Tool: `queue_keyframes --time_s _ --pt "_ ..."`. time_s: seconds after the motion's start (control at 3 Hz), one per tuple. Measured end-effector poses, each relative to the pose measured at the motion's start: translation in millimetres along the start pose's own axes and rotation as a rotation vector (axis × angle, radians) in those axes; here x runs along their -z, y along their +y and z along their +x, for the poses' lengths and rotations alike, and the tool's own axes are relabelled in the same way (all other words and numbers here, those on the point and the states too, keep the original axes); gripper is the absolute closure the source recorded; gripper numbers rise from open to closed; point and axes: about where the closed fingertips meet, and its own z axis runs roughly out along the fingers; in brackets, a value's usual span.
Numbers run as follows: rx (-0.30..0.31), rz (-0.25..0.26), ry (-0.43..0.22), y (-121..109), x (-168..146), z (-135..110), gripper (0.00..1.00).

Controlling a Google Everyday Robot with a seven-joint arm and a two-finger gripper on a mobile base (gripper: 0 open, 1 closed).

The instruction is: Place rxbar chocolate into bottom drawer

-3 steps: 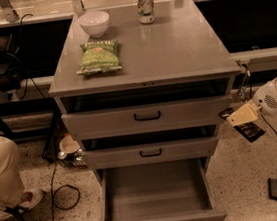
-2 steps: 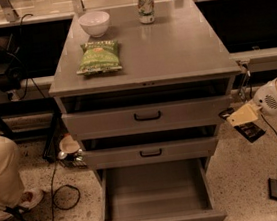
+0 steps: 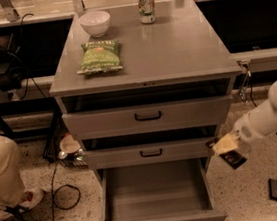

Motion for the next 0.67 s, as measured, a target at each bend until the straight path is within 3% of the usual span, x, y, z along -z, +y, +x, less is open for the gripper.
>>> queue_keyframes --time_s 0.33,0.67 --pt "-0.067 -0.196 0.075 36 -127 42 1.0" --pt "-0.172 -0.399 0.131 72 -224 81 1.0"
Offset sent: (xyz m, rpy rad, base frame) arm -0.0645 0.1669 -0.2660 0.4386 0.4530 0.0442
